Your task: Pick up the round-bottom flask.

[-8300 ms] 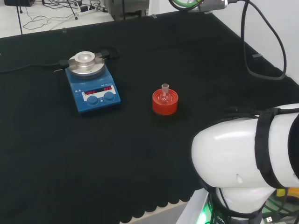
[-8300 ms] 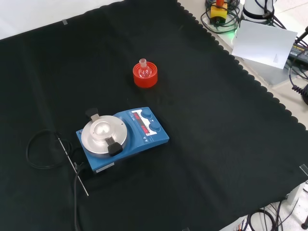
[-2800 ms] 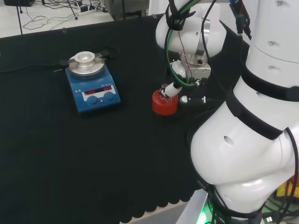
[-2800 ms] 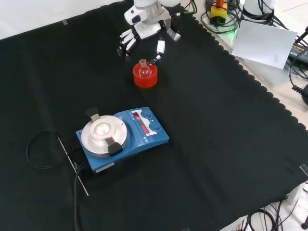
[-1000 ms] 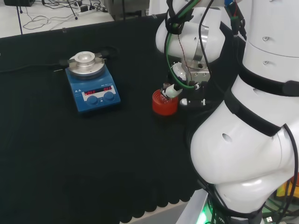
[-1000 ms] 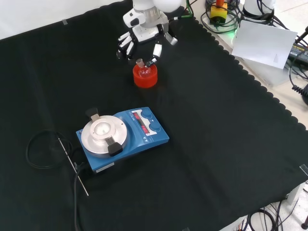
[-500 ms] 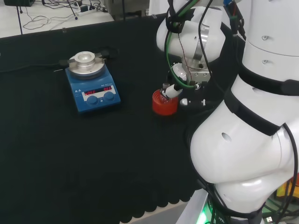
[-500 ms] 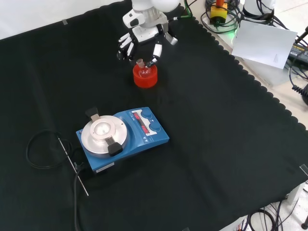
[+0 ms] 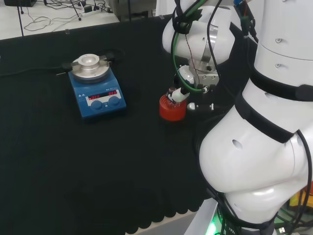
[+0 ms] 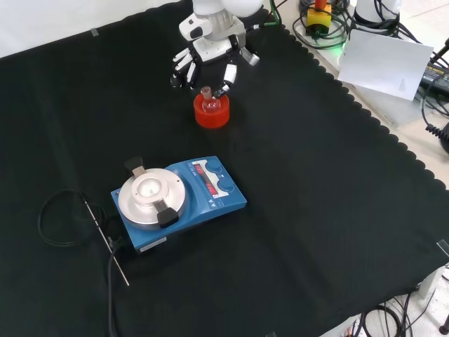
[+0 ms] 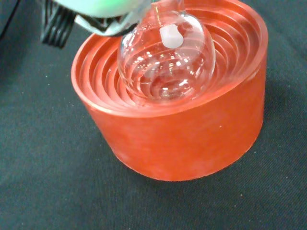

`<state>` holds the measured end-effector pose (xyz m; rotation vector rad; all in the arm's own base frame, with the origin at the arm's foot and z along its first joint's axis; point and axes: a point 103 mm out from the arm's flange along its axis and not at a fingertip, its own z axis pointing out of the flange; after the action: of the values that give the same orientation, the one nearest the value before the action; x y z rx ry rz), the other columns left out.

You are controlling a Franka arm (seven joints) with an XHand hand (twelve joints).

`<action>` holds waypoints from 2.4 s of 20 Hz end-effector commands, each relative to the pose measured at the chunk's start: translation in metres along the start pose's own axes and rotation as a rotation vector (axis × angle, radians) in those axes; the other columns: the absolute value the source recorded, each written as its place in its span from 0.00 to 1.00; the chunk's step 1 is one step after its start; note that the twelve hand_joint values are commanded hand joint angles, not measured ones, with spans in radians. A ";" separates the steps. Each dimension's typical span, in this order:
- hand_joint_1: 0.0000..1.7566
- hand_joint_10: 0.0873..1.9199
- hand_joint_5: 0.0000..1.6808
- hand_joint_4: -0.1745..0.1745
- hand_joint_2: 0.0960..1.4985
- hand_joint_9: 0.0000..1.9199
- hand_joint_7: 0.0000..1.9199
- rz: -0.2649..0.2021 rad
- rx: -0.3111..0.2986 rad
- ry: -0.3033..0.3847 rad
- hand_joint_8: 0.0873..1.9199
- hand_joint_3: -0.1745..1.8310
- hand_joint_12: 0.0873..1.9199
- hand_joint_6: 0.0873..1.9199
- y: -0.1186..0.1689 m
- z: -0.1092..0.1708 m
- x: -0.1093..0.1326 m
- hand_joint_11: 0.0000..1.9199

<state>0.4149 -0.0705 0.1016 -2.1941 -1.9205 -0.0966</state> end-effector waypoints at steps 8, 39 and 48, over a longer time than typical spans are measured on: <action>0.54 0.32 0.62 0.37 0.46 0.29 0.16 0.008 0.018 0.011 0.34 0.34 0.71 0.39 0.000 0.004 0.001 0.11; 0.44 0.36 0.39 0.20 0.38 0.23 0.10 0.059 0.052 0.093 0.36 0.36 0.73 0.43 0.010 0.013 0.006 0.07; 0.44 0.35 0.47 0.17 0.40 0.24 0.11 0.061 0.054 0.112 0.36 0.36 0.73 0.44 0.012 0.015 0.005 0.07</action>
<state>0.4266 -0.0636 0.0872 -2.1640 -1.7782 -0.1481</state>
